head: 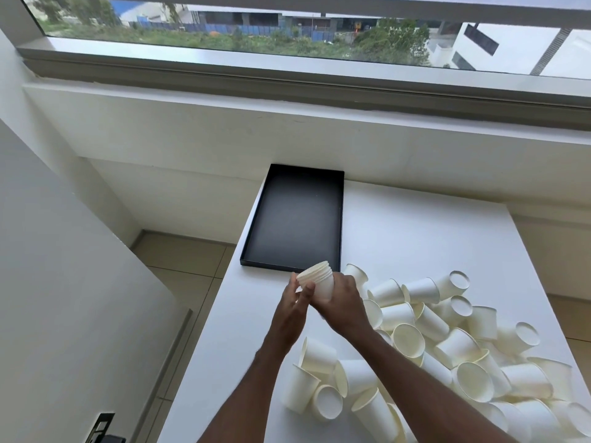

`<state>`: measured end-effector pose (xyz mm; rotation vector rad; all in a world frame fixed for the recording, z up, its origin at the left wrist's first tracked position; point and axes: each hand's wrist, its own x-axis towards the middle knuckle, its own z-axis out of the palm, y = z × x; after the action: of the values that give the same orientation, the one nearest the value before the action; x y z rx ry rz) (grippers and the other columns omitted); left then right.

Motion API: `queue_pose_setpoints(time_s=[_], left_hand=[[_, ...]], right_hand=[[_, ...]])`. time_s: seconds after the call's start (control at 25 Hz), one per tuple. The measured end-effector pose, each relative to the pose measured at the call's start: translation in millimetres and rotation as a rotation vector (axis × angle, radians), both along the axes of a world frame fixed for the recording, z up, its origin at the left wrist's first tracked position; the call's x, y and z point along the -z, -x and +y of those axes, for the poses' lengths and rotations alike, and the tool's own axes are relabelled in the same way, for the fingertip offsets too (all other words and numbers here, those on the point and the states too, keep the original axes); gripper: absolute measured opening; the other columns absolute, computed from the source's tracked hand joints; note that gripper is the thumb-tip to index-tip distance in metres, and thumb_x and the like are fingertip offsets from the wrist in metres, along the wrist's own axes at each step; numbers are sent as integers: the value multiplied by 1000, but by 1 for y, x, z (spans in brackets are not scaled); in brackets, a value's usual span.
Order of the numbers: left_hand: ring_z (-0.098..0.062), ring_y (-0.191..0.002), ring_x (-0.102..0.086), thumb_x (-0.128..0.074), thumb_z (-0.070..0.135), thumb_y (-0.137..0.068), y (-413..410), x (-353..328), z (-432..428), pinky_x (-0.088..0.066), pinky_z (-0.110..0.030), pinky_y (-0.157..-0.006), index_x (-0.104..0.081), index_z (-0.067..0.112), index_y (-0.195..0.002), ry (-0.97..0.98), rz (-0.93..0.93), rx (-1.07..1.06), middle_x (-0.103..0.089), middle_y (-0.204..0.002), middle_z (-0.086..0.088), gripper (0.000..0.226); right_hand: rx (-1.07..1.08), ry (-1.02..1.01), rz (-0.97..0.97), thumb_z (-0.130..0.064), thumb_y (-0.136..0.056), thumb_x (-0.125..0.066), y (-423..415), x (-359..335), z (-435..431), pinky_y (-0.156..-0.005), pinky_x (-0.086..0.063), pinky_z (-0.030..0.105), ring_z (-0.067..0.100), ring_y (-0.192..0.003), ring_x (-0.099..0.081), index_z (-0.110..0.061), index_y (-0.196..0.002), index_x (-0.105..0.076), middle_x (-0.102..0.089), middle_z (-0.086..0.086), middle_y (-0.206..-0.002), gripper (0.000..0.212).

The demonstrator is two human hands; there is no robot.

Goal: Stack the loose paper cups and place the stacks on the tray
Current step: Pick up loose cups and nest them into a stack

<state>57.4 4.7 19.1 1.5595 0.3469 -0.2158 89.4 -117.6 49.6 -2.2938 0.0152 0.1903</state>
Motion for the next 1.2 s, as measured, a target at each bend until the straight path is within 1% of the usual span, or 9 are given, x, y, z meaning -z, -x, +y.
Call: queue_pose_setpoints(time_s=[0.2, 0.32, 0.44, 0.6, 0.8, 0.92, 1.0, 1.08, 1.2], left_hand=[[-33, -120, -60, -71, 49, -74, 25, 14, 5, -50, -50, -99, -51, 9, -133, 697, 215, -336, -59, -131, -21, 74], [-31, -118, -62, -79, 44, -70, 41, 12, 0, -50, -46, -98, -50, 6, -136, 958, 178, -461, -63, -126, -19, 82], [-31, -122, -59, -83, 46, -67, 36, 3, 3, -48, -43, -101, -50, 3, -138, 1110, 31, -557, -59, -135, -19, 90], [-32, -125, -54, -58, 41, -93, 31, -8, 7, -41, -42, -108, -50, -1, -137, 1251, -42, -619, -58, -133, -19, 61], [-33, -109, -59, -98, 29, -37, 28, -14, 43, -57, -46, -87, -53, 4, -125, 1192, -113, -873, -59, -116, -18, 102], [-30, -100, -63, -97, 29, -39, 30, -5, 68, -61, -44, -69, -59, 13, -105, 1131, -133, -961, -63, -107, -11, 78], [-28, -98, -65, -98, 34, -30, 32, 2, 79, -60, -42, -68, -59, 13, -109, 1107, -121, -982, -64, -108, -9, 91], [-28, -102, -65, -99, 37, -26, 31, 13, 83, -60, -41, -72, -57, 13, -115, 1102, -117, -992, -65, -113, -9, 101], [-26, -103, -65, -96, 40, -40, 29, 20, 81, -60, -38, -77, -60, 14, -112, 1074, -121, -999, -68, -109, -7, 85]], right_hand=[[123, -470, 129, -46, -69, -78, 6, -9, 23, -75, -58, 37, 14, -88, -65, -23, -102, -57, -67, -6, -95, 46], [116, -656, 212, -39, -66, -80, 14, -12, 41, -75, -58, 36, 18, -92, -67, -28, -108, -54, -69, -3, -100, 50], [35, -631, 184, -42, -63, -79, 22, -15, 53, -80, -56, 34, 11, -98, -64, -37, -126, -40, -66, -12, -106, 74], [-83, -583, 139, -38, -68, -80, 27, -18, 69, -83, -56, 38, 8, -102, -62, -45, -124, -40, -64, -18, -109, 70], [-247, -299, 126, -25, -84, -59, 23, 4, 42, -96, -39, 26, 15, -121, -45, -25, -147, -20, -43, 1, -139, 74], [-652, 391, 158, -14, -80, -57, 23, 33, -1, -92, -41, 30, 25, -120, -44, -24, -150, -11, -41, 8, -138, 85], [-838, 684, 159, -18, -76, -62, 27, 53, -14, -88, -43, 34, 29, -115, -47, -23, -150, -12, -44, 10, -134, 90], [-875, 771, 142, -25, -74, -66, 28, 70, -15, -87, -43, 36, 31, -111, -49, -20, -149, -17, -47, 10, -130, 90], [-833, 795, 117, -28, -79, -61, 25, 85, -7, -87, -43, 38, 30, -109, -51, -21, -145, -24, -53, 7, -122, 76]])
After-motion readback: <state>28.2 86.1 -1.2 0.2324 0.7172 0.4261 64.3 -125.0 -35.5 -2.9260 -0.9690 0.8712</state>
